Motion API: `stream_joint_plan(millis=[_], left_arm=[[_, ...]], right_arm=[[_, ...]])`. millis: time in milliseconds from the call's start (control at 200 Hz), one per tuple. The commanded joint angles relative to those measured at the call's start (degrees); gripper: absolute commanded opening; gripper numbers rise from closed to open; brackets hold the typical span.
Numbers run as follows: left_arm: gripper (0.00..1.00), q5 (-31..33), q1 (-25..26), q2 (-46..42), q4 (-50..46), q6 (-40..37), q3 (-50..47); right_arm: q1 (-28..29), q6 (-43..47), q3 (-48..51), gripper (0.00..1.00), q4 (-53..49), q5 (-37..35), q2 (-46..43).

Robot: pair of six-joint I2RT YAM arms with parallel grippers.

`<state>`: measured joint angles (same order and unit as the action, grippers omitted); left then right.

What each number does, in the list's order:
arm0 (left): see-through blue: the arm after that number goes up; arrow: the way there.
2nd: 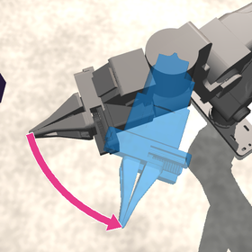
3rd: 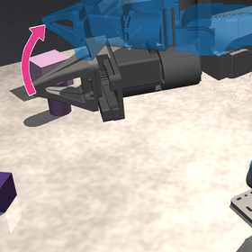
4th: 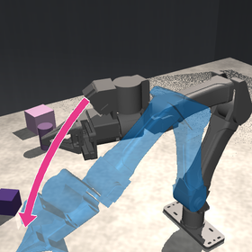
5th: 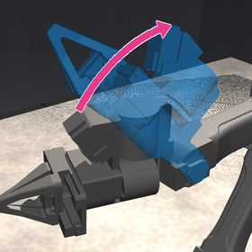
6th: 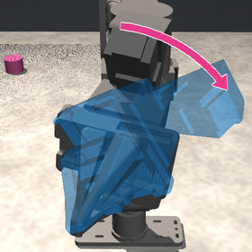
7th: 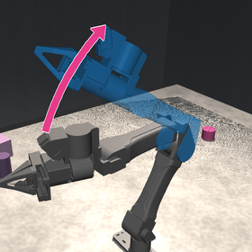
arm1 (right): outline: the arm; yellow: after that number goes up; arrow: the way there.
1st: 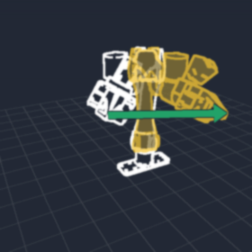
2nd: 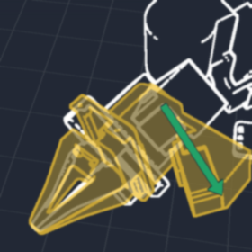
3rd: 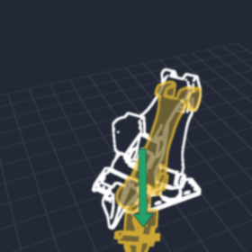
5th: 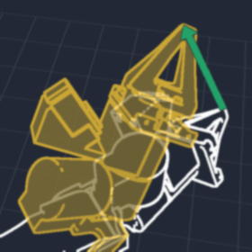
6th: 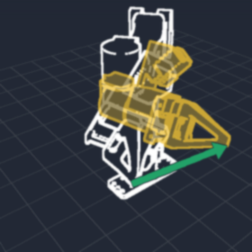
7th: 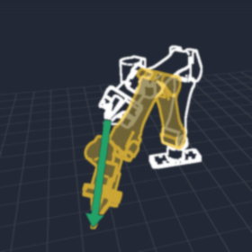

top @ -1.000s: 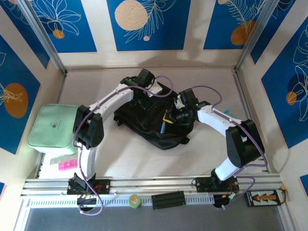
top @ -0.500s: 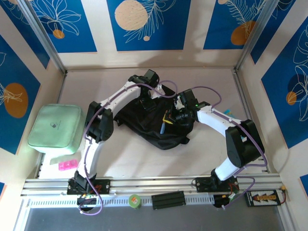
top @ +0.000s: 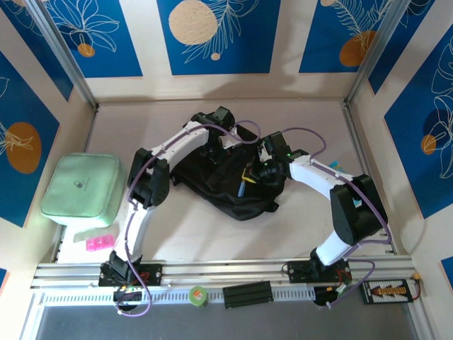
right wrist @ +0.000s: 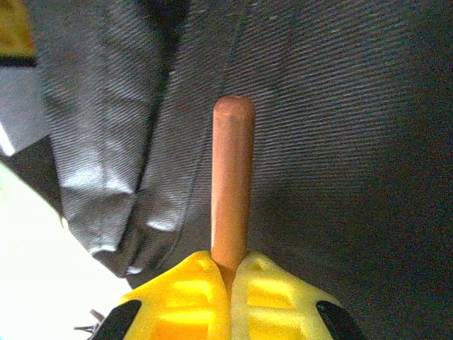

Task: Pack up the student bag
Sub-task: Open the student bag at the center of the table.

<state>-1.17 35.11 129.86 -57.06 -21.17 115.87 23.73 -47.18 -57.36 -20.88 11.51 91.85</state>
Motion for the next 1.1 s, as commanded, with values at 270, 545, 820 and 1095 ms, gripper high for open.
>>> stream_joint_plan(millis=[270, 545, 820, 1095], left_arm=[[0.00, -14.9, 4.1, -13.9, 7.2, 14.7, -14.6], [0.17, -13.1, 8.7, -13.7, 14.1, 21.9, -16.9], [0.27, -7.2, 9.0, -14.2, 12.6, 23.8, -12.3], [0.44, 1.1, 4.5, -23.8, 14.5, 31.9, -21.3]], right_arm=[[-6.1, 5.3, 1.1, 0.01, -3.6, -3.9, 3.0], [-7.7, 5.8, 1.1, 0.01, -2.4, -2.7, 4.2], [-8.3, 5.8, 1.2, 0.01, -2.1, -2.5, 4.6], [-7.6, 6.2, -1.3, 0.01, -3.5, -1.0, 0.6]])
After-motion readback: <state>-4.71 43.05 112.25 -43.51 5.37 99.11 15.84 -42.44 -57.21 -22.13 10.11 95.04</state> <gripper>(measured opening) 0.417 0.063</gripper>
